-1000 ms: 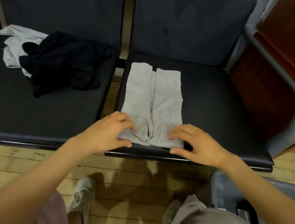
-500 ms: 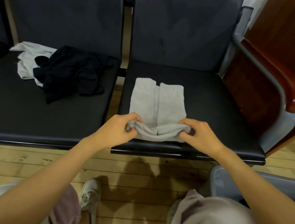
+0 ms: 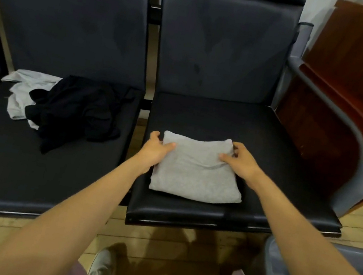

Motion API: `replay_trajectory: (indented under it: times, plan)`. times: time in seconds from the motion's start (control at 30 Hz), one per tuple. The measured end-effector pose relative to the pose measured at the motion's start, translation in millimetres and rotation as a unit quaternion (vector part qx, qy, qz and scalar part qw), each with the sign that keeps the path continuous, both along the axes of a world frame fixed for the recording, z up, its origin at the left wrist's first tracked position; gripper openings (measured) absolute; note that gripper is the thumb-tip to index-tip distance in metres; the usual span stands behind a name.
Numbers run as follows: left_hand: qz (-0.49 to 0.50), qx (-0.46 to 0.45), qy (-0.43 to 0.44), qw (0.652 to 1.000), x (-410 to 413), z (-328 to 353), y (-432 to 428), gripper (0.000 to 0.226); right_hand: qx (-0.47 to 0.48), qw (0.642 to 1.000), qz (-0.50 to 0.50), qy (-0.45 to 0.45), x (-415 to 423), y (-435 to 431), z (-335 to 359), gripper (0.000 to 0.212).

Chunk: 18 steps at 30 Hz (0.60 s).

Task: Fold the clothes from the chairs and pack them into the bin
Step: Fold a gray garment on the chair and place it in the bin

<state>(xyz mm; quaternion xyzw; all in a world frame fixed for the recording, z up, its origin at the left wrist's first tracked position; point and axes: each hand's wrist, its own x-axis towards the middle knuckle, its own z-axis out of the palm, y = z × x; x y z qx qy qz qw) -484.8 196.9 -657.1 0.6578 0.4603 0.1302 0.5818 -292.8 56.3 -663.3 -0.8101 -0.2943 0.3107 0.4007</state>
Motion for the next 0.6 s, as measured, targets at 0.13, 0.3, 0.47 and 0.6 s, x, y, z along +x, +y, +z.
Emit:
replay_trajectory:
  times: [0.13,0.3,0.47,0.6]
  plan:
    - [-0.003,-0.025,-0.063,0.998,-3.8,-4.5,-1.0,0.09,0.04,0.998,-0.045,-0.002,-4.7,-2.1,-7.1,0.062]
    - [-0.066,0.399,0.1,0.909,-6.3,-6.2,-31.4,0.064,0.034,0.955,-0.038,-0.292,-18.9,-4.4,4.9,0.048]
    - [-0.217,0.495,0.096,0.836,-9.1,-18.4,-56.2,0.05,0.009,0.921,0.066,-0.383,-20.6,16.0,9.4,0.027]
    - [-0.383,0.569,0.127,0.717,-7.9,-29.5,-52.8,0.055,-0.059,0.933,0.071,-0.349,4.1,23.8,2.6,0.022]
